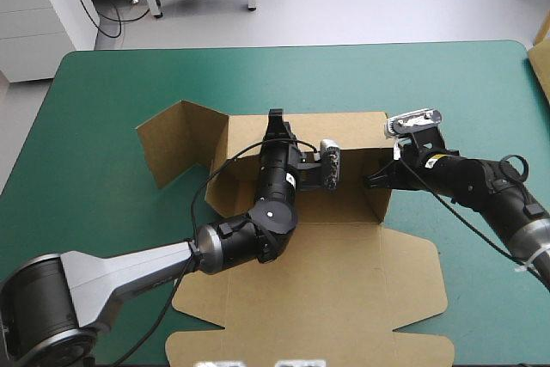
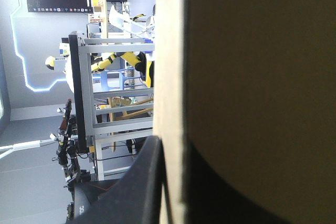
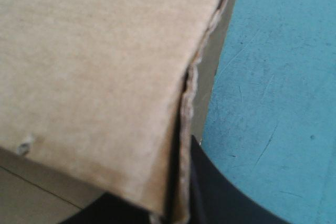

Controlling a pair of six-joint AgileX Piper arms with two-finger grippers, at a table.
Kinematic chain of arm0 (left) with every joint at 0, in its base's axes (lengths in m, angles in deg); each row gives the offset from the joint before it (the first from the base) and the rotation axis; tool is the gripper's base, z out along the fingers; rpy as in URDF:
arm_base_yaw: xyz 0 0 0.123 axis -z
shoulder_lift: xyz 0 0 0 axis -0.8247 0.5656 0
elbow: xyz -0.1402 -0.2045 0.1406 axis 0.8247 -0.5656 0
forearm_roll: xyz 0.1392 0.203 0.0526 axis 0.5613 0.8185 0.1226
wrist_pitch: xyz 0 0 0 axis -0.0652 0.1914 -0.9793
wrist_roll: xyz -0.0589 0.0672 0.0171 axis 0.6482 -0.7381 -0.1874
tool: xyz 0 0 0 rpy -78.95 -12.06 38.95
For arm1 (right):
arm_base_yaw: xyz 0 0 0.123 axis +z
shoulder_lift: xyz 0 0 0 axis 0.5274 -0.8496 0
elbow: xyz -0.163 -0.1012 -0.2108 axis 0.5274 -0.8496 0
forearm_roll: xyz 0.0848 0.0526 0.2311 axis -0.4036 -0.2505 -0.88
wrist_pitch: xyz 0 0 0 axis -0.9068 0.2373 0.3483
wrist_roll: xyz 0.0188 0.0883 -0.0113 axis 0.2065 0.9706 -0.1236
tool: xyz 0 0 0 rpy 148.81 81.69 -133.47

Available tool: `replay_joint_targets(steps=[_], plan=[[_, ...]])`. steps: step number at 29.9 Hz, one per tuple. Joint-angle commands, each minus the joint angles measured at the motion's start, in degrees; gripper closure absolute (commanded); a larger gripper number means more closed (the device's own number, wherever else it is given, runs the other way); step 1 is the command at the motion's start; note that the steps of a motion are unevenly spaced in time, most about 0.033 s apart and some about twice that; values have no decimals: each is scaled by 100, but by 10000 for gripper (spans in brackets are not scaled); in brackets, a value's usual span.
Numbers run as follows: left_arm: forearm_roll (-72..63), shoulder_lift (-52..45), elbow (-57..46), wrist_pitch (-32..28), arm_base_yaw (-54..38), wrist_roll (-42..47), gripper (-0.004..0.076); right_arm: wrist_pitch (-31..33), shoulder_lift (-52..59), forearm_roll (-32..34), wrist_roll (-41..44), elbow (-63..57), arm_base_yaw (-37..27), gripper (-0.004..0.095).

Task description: Fold the box

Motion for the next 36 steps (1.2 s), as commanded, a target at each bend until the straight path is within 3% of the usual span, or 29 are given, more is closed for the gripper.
replay_joint_targets(steps=[1,7,20,26,32,36], plan=[[112,-158,62,-215,41,63,584,-49,73,830,633,113,119,904],[227,-171,62,-154,51,77,337,61,73,1291,909,175,119,905],[1166,-865,84,-150,619,509,329,1167,63,2037,1472,1153,119,906],[847,-1269,84,134,1331,549,430,1782,-156,2203,1736,1449,106,906],[-234,-1734,84,299,1652,482,728,2517,-877,2193,1749,2046,106,906],[-289,-2094,121,336,1473,483,722,2924,-1490,2193,1749,2685,106,907]])
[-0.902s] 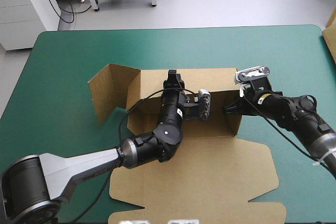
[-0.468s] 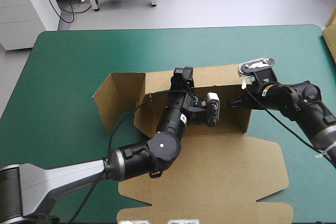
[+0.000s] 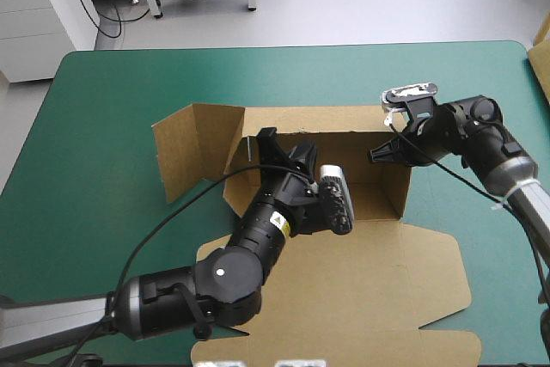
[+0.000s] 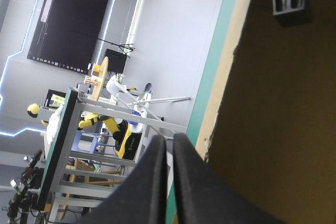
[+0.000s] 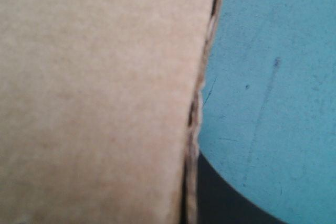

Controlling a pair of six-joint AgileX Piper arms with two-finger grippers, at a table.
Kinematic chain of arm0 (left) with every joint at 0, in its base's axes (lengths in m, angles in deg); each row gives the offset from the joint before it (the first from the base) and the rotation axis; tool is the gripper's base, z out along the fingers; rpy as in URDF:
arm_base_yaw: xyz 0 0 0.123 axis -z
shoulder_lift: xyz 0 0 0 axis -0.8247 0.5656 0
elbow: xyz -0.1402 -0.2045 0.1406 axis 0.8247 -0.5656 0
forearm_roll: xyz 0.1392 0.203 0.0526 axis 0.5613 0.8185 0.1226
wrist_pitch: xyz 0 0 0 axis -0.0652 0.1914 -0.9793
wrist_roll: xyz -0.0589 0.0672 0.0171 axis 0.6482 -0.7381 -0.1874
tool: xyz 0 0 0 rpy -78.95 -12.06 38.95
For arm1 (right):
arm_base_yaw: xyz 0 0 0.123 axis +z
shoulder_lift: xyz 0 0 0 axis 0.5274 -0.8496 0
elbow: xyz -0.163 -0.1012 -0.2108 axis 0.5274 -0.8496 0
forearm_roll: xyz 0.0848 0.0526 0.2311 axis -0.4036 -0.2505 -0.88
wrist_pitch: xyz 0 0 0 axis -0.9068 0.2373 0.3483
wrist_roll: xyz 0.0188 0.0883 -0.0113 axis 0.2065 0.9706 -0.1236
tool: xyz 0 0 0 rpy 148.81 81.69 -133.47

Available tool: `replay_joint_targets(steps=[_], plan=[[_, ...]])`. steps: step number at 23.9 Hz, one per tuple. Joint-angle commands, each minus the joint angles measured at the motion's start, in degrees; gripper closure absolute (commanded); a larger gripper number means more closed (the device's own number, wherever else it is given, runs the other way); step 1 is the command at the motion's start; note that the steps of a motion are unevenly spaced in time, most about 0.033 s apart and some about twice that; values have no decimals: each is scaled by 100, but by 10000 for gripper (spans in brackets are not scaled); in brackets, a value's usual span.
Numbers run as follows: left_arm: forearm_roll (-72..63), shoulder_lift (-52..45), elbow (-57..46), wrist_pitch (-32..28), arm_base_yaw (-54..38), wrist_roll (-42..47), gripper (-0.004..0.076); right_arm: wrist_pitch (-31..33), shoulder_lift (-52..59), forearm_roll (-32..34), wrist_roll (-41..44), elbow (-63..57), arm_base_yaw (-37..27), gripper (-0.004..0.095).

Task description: Fold the box

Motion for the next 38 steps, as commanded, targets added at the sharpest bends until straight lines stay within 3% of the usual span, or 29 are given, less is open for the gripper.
replay_joint_targets(steps=[1,8,9,16,19,22,24,30,38], plan=[[99,-515,232,144,-225,34,722,391,-394,108,-182,619,-18,907],[-486,-862,441,-43,-1685,21,722,706,-1425,108,-182,1760,-18,908],[-919,-931,441,-201,-2340,-89,722,755,-1715,108,-182,2070,-18,908],[-3132,-945,441,-504,-4269,-937,722,809,-2369,162,-207,2723,-18,904],[-5100,-945,441,-592,-5653,-1943,722,775,-2385,356,-196,2829,-18,787],[-7004,-945,441,-581,-6677,-3059,722,749,-2385,499,72,2829,-18,528],[-8004,-935,441,-512,-7225,-3613,722,757,-2373,499,72,2854,-18,448],[-8868,-903,441,-124,-8139,-4163,722,1096,-2070,669,195,3506,-18,423],[-9474,-847,441,31,-8777,-4283,722,1096,-1136,799,254,3157,-18,388]])
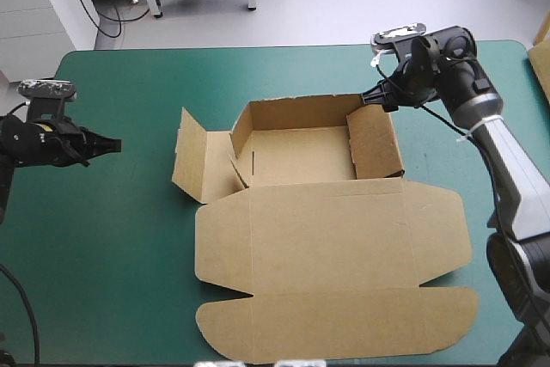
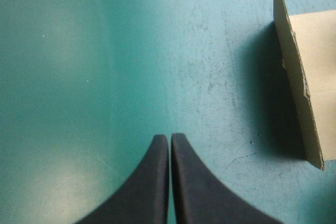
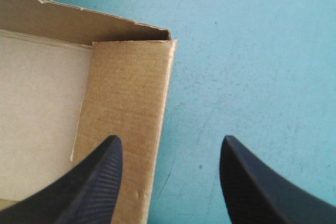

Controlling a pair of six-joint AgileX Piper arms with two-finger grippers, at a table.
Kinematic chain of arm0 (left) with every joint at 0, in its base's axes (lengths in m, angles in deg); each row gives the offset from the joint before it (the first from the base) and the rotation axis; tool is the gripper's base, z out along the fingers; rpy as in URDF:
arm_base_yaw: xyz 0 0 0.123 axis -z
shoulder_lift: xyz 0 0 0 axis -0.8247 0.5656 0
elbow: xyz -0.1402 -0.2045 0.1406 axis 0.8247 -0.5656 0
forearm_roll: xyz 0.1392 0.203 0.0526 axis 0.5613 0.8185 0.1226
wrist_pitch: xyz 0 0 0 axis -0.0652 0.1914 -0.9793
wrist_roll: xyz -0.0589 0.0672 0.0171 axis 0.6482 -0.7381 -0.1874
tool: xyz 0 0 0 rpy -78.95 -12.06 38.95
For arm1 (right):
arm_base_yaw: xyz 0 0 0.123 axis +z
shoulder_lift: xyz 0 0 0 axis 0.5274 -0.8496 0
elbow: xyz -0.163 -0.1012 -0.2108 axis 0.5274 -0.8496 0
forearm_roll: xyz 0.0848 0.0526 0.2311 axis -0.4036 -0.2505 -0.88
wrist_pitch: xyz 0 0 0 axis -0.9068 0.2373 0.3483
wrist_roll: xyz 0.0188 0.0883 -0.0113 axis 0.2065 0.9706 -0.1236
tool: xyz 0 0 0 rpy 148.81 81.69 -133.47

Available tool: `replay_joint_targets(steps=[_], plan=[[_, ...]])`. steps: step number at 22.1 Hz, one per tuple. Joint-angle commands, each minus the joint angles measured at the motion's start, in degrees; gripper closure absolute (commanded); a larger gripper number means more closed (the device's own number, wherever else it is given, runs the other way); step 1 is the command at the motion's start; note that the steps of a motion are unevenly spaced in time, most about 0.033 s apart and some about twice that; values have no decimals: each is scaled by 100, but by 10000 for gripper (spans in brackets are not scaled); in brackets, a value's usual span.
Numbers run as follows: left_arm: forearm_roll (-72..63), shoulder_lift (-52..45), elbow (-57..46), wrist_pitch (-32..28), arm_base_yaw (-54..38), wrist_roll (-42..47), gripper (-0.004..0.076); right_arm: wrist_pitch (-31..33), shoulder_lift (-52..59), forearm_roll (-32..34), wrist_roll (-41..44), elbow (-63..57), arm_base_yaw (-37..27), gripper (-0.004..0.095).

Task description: Fold the box

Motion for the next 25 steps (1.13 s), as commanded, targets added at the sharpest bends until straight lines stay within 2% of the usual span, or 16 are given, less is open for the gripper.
replay_joint_targets(steps=[1,7,11,18,20,21,22,23,25], plan=[[-359,-104,200,-181,-238,-8,722,-124,635,114,14,-96,-15,388],[-693,-33,200,-12,-345,-165,723,-124,636,195,4,-521,-15,388],[-1001,13,200,133,-345,-347,723,-126,78,158,4,-615,-15,388],[-1001,20,200,164,-345,-449,723,-186,-630,-400,-45,-615,-15,407],[-1001,20,200,168,-345,-449,723,-259,-658,-408,-14,-615,-15,519],[-1001,20,200,178,-345,-449,724,-301,-658,-408,11,-615,-15,675],[-1001,20,200,178,-345,-449,731,-314,-669,-408,11,-615,-15,768],[-1001,20,200,178,-345,-449,731,-314,-702,-382,11,-615,-15,916],[-1001,20,200,178,-345,-449,732,-304,-726,-364,11,-615,-15,926]])
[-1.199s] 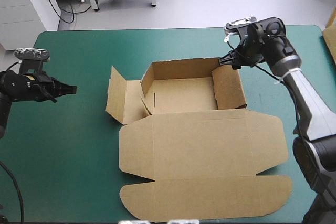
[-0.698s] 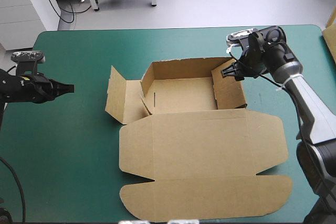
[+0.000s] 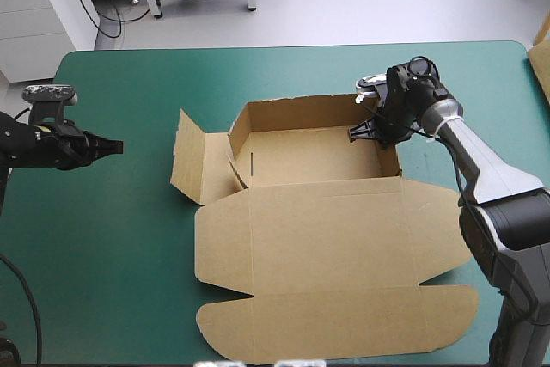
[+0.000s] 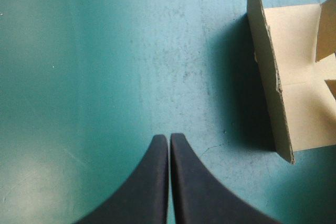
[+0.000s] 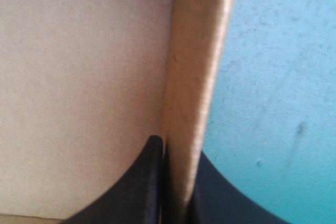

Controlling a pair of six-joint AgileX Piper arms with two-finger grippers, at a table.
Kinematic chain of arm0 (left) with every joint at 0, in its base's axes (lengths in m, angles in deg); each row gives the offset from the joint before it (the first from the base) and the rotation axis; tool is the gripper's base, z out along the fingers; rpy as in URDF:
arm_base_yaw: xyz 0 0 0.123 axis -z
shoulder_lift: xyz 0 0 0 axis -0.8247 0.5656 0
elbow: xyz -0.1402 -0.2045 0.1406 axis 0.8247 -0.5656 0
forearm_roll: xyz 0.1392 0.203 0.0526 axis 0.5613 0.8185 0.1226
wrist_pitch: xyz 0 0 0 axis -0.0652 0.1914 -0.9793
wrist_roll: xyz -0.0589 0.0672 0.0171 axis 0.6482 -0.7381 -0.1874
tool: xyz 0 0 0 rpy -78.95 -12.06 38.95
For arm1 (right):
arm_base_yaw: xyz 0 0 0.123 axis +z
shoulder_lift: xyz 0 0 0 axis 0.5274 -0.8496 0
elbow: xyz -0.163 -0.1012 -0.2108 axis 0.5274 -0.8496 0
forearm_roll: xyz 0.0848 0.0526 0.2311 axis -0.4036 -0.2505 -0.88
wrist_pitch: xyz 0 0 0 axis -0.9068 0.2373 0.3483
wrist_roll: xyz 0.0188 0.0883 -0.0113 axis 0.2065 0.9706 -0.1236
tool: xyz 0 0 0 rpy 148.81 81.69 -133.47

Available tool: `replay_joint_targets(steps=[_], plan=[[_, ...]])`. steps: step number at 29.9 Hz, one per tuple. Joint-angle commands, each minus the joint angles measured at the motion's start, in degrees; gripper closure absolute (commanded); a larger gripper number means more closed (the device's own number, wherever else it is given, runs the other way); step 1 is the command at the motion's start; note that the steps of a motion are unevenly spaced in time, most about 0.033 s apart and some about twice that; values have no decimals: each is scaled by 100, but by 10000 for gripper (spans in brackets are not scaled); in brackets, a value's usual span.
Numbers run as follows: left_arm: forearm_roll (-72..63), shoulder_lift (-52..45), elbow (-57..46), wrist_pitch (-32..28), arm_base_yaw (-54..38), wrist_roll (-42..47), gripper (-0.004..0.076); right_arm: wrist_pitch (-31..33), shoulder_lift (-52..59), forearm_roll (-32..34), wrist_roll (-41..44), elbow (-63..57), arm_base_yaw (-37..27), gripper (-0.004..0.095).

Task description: Fold the box

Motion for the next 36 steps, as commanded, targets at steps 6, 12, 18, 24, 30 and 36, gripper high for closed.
replay_joint_targets(steps=[6,12,18,24,30,36], plan=[[-175,-156,200,-183,-23,-23,731,1,309,52,-9,245,-11,928],[-213,-156,200,-195,-23,-23,707,69,713,-519,-208,605,-257,929],[-571,-156,200,-185,-23,-23,442,69,1538,-1010,-416,628,-870,929],[-1659,-38,189,-279,-23,-23,130,69,2397,-2037,-866,628,-1596,930],[-2211,247,189,-203,-23,-58,122,69,3059,-2416,-931,628,-2099,930],[-2720,438,189,-225,-23,-274,122,69,3612,-2553,-931,441,-2182,930]])
